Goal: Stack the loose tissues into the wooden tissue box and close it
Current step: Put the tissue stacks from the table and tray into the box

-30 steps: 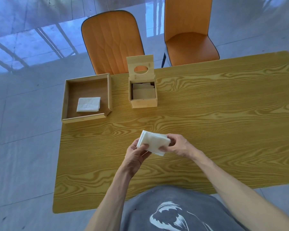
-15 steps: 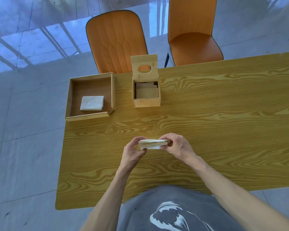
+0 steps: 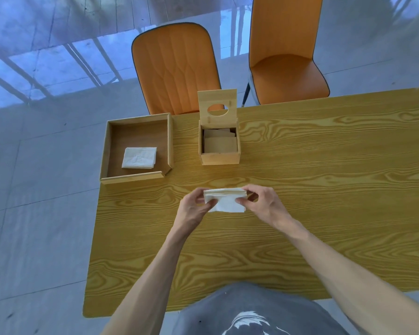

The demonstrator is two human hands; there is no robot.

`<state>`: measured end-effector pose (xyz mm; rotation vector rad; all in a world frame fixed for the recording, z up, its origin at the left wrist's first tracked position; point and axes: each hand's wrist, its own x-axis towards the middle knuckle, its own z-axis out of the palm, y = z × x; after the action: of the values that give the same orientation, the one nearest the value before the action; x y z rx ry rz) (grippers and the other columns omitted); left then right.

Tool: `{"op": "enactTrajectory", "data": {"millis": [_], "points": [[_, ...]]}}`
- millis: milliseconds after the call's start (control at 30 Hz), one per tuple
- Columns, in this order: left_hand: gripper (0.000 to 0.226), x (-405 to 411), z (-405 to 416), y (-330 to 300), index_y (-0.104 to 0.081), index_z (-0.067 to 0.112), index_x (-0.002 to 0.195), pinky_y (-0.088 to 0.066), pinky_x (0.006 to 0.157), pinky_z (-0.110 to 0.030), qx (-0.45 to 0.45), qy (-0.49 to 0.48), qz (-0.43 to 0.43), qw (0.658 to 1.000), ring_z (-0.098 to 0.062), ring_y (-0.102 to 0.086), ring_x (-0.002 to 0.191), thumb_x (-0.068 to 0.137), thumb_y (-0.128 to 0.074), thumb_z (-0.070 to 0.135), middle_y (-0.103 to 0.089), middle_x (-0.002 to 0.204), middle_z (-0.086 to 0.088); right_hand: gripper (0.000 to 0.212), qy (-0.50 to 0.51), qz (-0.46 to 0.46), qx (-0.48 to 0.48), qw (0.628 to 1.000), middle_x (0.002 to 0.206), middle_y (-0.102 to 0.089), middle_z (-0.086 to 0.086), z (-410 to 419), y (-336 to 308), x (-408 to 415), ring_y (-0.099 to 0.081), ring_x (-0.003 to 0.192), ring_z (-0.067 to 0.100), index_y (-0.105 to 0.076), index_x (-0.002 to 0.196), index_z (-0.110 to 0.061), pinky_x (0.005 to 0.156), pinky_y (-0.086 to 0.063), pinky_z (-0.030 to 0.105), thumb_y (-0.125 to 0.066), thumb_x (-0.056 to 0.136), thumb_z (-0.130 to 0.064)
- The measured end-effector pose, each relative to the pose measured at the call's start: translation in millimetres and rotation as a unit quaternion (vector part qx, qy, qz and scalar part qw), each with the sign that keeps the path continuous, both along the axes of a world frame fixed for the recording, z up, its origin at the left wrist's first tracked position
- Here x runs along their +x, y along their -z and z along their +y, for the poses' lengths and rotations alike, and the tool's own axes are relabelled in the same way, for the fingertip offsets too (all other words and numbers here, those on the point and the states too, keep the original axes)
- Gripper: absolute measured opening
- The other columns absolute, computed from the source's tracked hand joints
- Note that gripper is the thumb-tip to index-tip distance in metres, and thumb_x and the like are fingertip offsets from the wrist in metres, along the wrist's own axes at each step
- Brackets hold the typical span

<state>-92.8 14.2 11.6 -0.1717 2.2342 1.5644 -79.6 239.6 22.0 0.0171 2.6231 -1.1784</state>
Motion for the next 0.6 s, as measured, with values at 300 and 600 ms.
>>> {"op": "enactTrajectory", "data": {"millis": [300, 600], "points": [[0.032, -113, 8, -55, -0.067, 0.013, 0.114, -0.051, 0.074, -0.013, -0.016, -0.033, 0.068, 0.997, -0.008, -0.067, 0.093, 0.088, -0.073, 0.030, -0.071, 0.102, 0.003, 0.039, 0.039, 0.087, 0.017, 0.995, 0.102, -0.075, 0.006, -6, -39, -113, -0.069, 0.080, 0.018, -0.065, 0.121, -0.010, 0.069, -0.059, 0.032, -0.071, 0.088, -0.030], [0.035, -155, 19, -50, -0.065, 0.024, 0.118, -0.056, 0.089, -0.038, -0.090, -0.075, 0.056, 0.992, -0.018, -0.069, 0.099, 0.090, -0.066, 0.045, -0.075, 0.107, -0.001, 0.041, 0.111, 0.064, 0.069, 0.989, 0.104, -0.074, 0.001, -14, -31, -154, -0.069, 0.089, 0.020, -0.064, 0.124, -0.017, 0.065, -0.051, 0.028, -0.069, 0.088, -0.036]]}}
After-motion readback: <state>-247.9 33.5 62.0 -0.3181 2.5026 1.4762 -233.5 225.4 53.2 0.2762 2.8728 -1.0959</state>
